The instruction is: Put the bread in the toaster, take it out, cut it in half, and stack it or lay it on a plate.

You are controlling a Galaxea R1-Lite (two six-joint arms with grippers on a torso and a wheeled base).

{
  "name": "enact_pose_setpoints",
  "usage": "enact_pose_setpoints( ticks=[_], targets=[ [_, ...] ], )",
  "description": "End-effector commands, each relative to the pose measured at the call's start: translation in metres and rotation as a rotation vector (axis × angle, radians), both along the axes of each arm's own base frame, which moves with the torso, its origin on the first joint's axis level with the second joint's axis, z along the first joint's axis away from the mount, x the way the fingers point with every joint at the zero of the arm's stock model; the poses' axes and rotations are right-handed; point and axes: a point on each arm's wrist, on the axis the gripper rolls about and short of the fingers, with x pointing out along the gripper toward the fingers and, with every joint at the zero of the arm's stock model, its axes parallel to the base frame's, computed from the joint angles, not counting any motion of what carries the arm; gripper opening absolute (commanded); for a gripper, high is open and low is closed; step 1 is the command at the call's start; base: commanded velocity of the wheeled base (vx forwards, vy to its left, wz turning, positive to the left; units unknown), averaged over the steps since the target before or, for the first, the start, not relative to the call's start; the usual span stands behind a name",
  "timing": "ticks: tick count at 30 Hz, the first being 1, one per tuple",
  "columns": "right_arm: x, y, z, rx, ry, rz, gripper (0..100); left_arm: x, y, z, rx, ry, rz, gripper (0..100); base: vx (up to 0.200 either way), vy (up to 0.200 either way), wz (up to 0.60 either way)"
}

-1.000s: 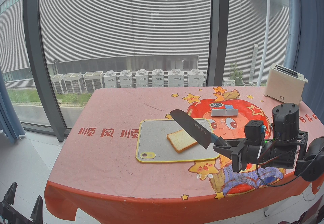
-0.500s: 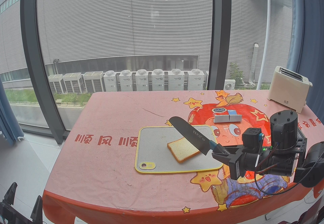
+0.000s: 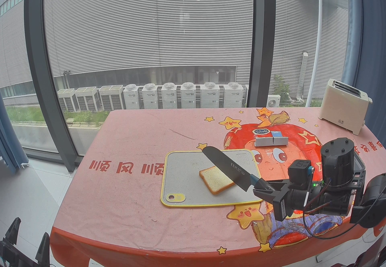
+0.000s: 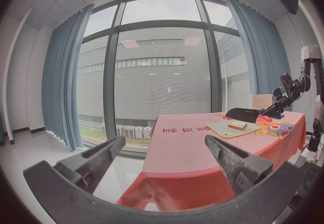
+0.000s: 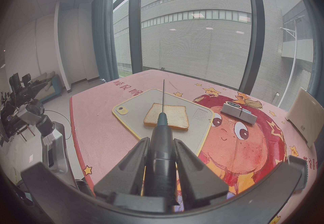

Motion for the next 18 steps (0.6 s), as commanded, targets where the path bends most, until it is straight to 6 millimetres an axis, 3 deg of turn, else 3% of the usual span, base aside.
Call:
enact_pose_setpoints(
  ticks=[1,18],
  targets=[
    [-0.0012,0.0008,-0.0006,-0.002,0.003,0.006,0,0.0009,0.0000,-0.0045,0.000,0.007,-0.001,0,0.000,0.000,0.00],
    [-0.0016,0.0003,0.0016,0.002,-0.006,-0.001,0,0.0009,0.0000,-0.0034,0.000,-0.004,0.001,0,0.000,0.000,0.00]
  ],
)
